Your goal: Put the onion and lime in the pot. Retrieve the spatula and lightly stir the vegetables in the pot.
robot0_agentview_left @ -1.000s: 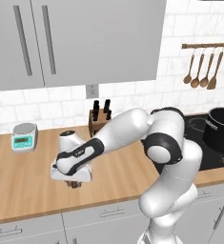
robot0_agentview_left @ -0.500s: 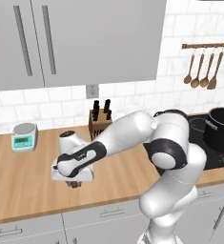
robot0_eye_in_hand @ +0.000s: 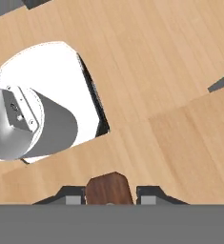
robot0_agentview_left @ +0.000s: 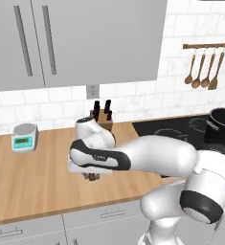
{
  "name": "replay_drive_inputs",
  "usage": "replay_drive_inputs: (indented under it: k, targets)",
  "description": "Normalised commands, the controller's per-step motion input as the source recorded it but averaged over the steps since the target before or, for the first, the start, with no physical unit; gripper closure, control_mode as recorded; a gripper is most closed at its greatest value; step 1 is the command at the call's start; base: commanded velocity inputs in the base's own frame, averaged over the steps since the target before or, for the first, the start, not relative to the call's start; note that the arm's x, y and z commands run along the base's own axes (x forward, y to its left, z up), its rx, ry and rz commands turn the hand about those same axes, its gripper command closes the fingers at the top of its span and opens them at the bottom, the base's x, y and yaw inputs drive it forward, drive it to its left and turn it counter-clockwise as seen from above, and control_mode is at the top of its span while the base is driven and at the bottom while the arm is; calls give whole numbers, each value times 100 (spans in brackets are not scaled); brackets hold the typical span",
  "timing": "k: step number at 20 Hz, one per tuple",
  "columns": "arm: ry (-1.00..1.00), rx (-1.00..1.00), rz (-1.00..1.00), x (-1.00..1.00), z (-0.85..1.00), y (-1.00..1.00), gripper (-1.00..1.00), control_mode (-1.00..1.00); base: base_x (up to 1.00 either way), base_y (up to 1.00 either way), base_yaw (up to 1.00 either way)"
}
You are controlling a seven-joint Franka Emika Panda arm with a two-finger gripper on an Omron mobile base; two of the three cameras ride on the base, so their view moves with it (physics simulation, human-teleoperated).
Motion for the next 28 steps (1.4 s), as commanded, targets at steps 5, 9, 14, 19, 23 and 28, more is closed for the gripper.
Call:
replay_drive_inputs:
  k: [5,9,14,19,23,28]
  targets:
    - [5,-1,-16,0,65,-86,100,-100,0,0,0]
    - [7,-1,-14,0,66,-67,100,-100,0,0,0]
    - [-1,-4,-6,-25,28,-17,100,-100,0,0,0]
    - [0,-2,-7,-15,16,-17,100,-100,0,0,0]
    - [1,0,-8,-3,0,-31,100,-100,0,0,0]
    - [0,0,0,0,0,0,100,100,-15,-62,-8]
